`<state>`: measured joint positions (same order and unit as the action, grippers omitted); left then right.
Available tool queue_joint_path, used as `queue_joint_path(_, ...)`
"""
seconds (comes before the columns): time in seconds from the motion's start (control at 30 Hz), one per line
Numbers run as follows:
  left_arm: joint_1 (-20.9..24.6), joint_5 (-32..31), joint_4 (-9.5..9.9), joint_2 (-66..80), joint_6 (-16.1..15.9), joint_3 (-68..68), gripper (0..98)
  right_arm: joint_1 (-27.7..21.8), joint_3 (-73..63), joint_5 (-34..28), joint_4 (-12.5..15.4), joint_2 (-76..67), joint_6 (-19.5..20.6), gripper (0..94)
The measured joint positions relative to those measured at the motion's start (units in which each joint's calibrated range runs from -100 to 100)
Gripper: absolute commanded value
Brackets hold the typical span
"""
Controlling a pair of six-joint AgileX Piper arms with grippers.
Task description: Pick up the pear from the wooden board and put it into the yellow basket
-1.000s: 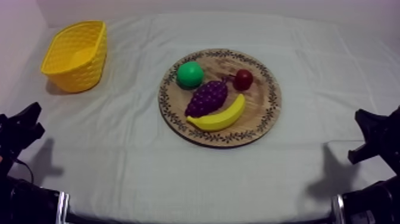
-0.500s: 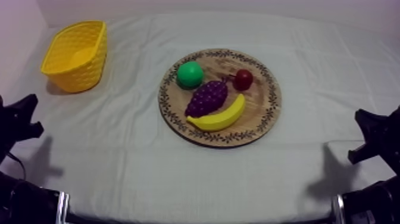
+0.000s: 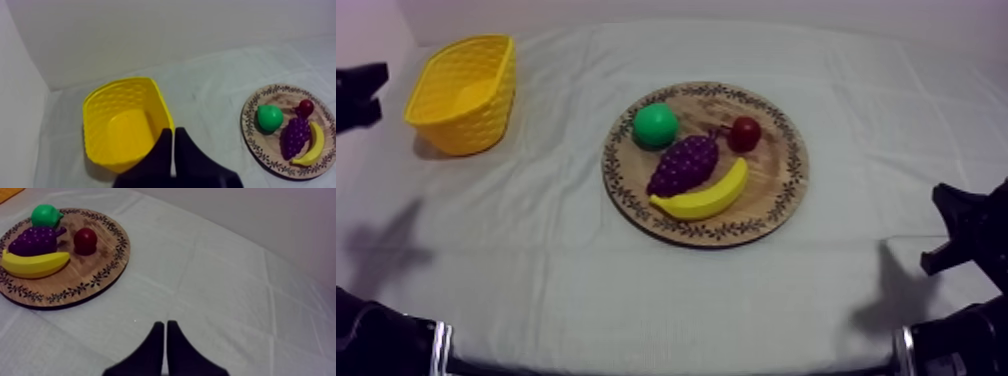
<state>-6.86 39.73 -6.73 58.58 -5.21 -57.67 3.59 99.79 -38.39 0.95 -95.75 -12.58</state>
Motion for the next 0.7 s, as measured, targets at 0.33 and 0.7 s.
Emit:
queue_joint_path(0.33,-3.51,3.07,4.76,-18.71,4.23,18.59,2.8,0.0,0.0,0.0,0.0,0.0,0.0,0.3)
queue_joint_path(0.7,-13.8,10.35,11.68,-36.38,11.58,38.1,6.2,0.0,0.0,0.0,0.0,0.0,0.0,0.3)
